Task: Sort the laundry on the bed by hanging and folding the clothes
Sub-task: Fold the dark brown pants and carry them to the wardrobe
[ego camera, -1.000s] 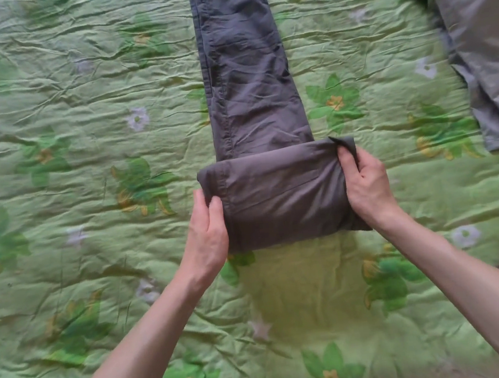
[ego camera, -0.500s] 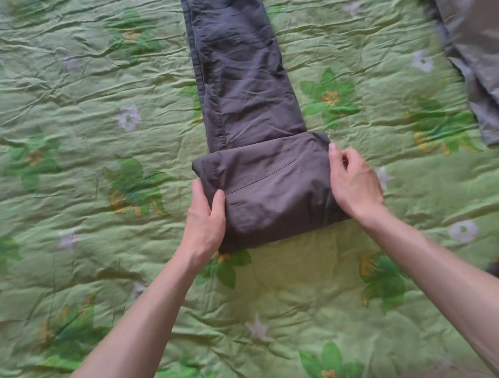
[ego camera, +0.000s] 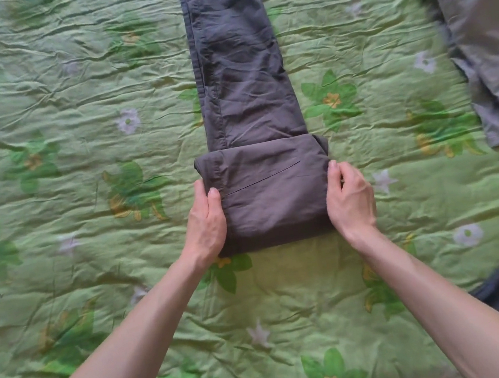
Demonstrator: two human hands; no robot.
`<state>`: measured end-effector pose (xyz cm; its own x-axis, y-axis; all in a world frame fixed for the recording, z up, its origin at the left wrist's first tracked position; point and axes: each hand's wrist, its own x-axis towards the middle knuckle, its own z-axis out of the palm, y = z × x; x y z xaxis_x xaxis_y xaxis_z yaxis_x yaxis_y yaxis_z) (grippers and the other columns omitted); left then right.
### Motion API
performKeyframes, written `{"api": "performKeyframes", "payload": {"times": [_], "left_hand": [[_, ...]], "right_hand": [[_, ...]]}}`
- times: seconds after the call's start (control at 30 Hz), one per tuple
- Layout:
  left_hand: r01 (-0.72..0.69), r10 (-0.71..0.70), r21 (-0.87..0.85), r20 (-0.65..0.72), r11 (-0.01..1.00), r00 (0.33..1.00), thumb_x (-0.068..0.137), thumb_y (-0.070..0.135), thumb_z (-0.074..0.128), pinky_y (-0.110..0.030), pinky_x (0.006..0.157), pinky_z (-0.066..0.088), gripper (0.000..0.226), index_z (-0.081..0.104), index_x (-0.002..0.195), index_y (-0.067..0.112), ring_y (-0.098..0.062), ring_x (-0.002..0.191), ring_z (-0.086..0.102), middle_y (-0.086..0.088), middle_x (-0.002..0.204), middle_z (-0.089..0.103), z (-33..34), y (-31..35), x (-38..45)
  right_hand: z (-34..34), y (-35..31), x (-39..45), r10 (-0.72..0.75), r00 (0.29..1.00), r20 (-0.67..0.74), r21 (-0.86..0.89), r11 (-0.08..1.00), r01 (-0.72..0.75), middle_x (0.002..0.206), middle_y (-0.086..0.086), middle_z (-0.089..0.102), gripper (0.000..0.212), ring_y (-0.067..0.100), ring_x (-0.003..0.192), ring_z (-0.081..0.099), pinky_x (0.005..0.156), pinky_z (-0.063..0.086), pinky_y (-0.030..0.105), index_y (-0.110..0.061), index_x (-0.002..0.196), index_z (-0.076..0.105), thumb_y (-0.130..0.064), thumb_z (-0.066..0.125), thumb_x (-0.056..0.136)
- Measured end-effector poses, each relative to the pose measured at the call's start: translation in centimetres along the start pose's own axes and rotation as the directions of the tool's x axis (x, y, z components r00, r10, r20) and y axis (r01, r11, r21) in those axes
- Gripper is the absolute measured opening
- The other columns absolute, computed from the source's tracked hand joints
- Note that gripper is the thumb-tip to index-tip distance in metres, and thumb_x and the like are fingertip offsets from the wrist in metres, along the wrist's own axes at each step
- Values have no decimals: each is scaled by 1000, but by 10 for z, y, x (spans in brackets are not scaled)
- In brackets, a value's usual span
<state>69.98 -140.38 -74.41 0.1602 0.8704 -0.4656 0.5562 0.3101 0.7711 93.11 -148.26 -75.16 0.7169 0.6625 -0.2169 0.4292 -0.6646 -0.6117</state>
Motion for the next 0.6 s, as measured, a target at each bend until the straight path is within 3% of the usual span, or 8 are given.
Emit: {"api": "performKeyframes", "payload": {"times": [0.1,0.17,0.23,0.33,0.4,0.47,0.53,0.6], "left_hand": [[-44,42,-40,-52,998,998,111,27,38,-44,126,29,50,41,156,4,-26,147,44,-14,157,50,3,-4,-2],[-43,30,-141,-91,989,995,112,12,43,-39,118,42,33,57,140,5,-21,131,58,-12,139,65,5,-7,-4],[23,-55,-298,-98,954,994,110,8,46,-28,100,51,23,65,122,12,-15,109,64,-4,116,72,6,-4,-4],[84,-122,-353,-86,932,989,111,14,47,-25,93,52,19,64,118,10,-14,103,65,-5,111,73,6,1,-1],[61,-99,-222,-165,973,981,111,21,47,-30,90,49,21,61,122,9,-20,104,66,-5,108,71,8,2,-2],[0,18,57,-319,998,948,109,26,50,-34,93,43,31,54,135,11,-26,111,61,-5,113,67,8,2,-7],[-145,270,338,-359,930,894,106,24,52,-39,112,37,47,45,149,7,-29,129,50,-14,136,57,9,2,-11],[-265,466,549,-266,793,844,104,26,50,-46,124,28,57,39,156,4,-34,147,37,-20,157,41,13,1,-11]], "right_hand": [[3,-8,-5,-42,998,-47,39,998,43,97,21,70,41,43,94,62,72,33,39,-11,90,63,-43,47,108],[8,-7,-7,-20,1000,-15,138,990,22,94,16,74,38,37,88,65,72,36,37,-9,94,65,-42,52,107],[12,-3,-7,13,999,46,226,974,-23,73,6,64,37,26,70,56,69,39,40,-12,81,59,-39,55,106],[12,3,-2,27,997,79,148,988,-38,60,-1,47,44,29,64,44,64,29,39,-14,71,46,-37,52,108],[13,2,0,-4,999,36,43,999,3,76,11,65,38,38,78,57,69,34,41,-11,79,58,-36,53,108],[13,-1,-2,-107,994,-29,-54,993,105,110,22,68,26,42,105,60,91,42,45,-4,110,67,-27,55,107],[12,-7,-2,-257,964,-73,-121,961,248,135,23,60,38,40,126,55,109,39,45,0,139,57,-18,54,106],[12,-10,1,-433,899,-70,-200,889,413,151,21,52,47,36,141,48,118,36,45,1,149,49,-19,51,107]]}}
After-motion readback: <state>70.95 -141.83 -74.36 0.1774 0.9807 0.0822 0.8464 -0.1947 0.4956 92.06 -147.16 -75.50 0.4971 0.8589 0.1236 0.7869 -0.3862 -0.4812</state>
